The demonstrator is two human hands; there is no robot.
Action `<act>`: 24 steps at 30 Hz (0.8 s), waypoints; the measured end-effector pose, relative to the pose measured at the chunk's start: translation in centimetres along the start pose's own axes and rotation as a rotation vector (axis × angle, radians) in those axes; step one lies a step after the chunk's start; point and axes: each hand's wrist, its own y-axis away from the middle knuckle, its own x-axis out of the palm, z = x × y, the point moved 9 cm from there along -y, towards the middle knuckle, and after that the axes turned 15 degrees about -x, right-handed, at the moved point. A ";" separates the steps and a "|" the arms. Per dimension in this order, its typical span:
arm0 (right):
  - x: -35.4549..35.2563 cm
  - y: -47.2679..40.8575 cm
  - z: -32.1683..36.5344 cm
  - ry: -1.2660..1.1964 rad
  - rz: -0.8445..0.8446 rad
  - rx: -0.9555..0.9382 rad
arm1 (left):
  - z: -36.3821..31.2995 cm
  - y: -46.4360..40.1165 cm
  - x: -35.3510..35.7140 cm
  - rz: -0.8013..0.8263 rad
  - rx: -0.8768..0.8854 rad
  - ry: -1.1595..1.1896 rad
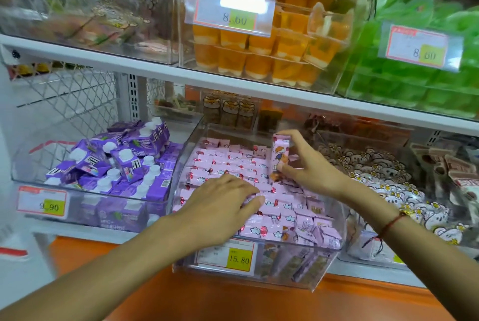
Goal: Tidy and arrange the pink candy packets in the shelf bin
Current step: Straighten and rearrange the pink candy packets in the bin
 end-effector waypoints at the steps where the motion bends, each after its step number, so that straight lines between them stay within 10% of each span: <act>1: 0.1 0.0 -0.6 -0.048 0.005 0.037 | 0.1 -0.1 0.1 0.003 -0.004 0.001; 7: 0.4 0.1 -1.2 0.529 0.144 -0.006 | 0.3 -0.1 0.5 0.060 -0.032 0.000; 16: 2.8 0.2 -2.3 0.424 0.562 0.050 | 0.2 -0.1 0.3 0.067 -0.029 -0.004; 24: 0.0 -1.9 -4.2 0.563 0.242 0.148 | 0.1 -0.1 -1.2 -0.098 -0.006 -0.018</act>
